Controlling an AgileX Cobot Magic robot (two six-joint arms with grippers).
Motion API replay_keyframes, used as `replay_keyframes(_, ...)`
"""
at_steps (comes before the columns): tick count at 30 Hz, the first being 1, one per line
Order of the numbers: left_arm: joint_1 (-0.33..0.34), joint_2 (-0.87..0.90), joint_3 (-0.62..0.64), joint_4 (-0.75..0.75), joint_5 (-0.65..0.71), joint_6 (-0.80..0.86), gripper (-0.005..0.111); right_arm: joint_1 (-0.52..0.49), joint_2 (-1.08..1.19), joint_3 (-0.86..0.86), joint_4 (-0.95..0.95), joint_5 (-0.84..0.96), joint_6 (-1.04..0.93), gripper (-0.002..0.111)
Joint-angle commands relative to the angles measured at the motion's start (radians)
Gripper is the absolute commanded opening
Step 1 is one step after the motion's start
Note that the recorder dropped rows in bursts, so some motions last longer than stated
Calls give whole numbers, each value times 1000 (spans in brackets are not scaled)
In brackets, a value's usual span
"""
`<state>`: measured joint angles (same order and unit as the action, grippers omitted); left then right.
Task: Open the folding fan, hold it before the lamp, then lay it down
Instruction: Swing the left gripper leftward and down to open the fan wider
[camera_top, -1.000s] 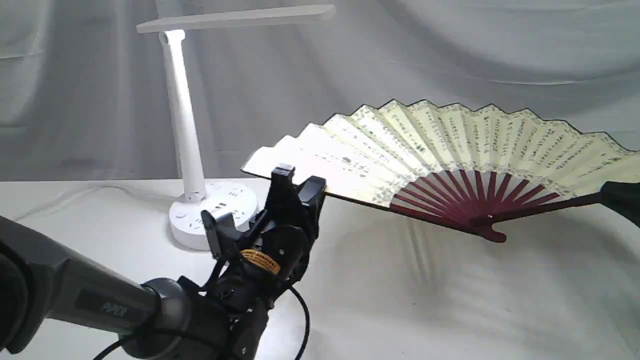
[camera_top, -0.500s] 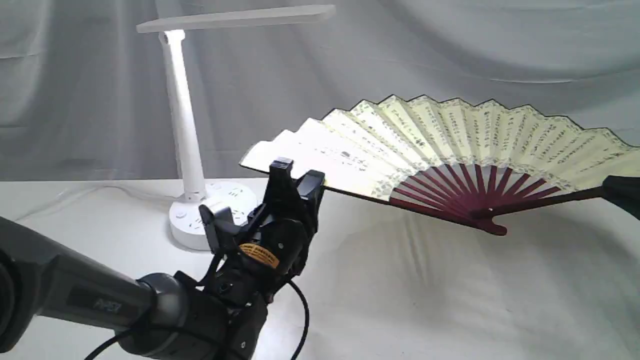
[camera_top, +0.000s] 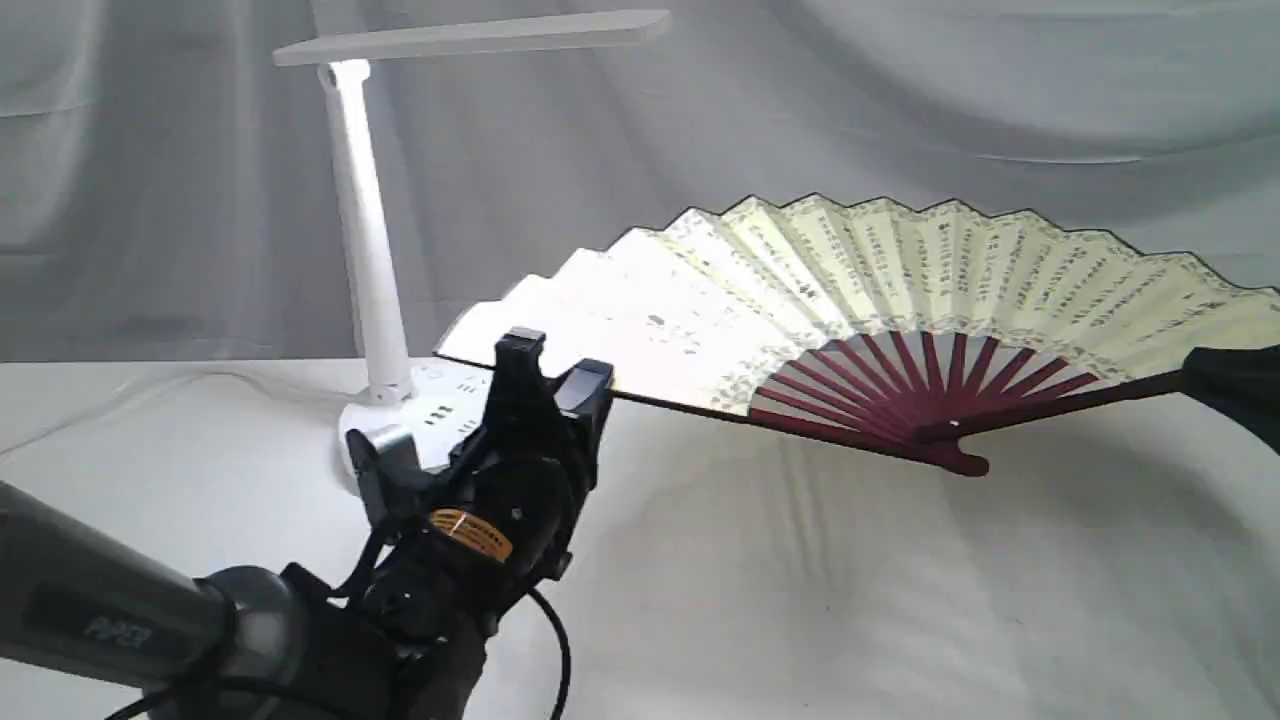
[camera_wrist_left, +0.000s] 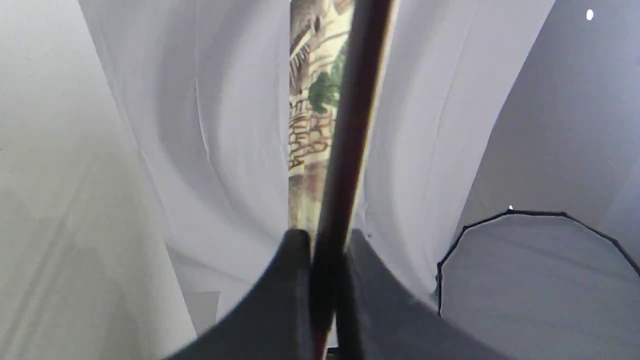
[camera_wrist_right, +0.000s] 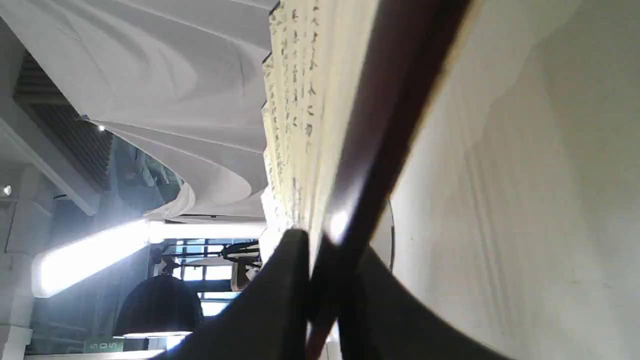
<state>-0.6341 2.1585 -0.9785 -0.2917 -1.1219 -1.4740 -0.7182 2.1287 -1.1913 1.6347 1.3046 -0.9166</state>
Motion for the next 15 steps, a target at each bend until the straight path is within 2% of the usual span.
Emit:
replay_keyframes(1, 25, -54, 36, -162, -99, -39, 0, 11, -13, 30, -9, -83, -63, 0)
replay_keyframes(7, 25, -124, 134, -225, -99, -42, 0, 43, -50, 56, 1, -83, -75, 0)
replay_keyframes(15, 25, -226, 249, -297, -99, -35, 0, 138, -100, 56, 32, -83, -71, 0)
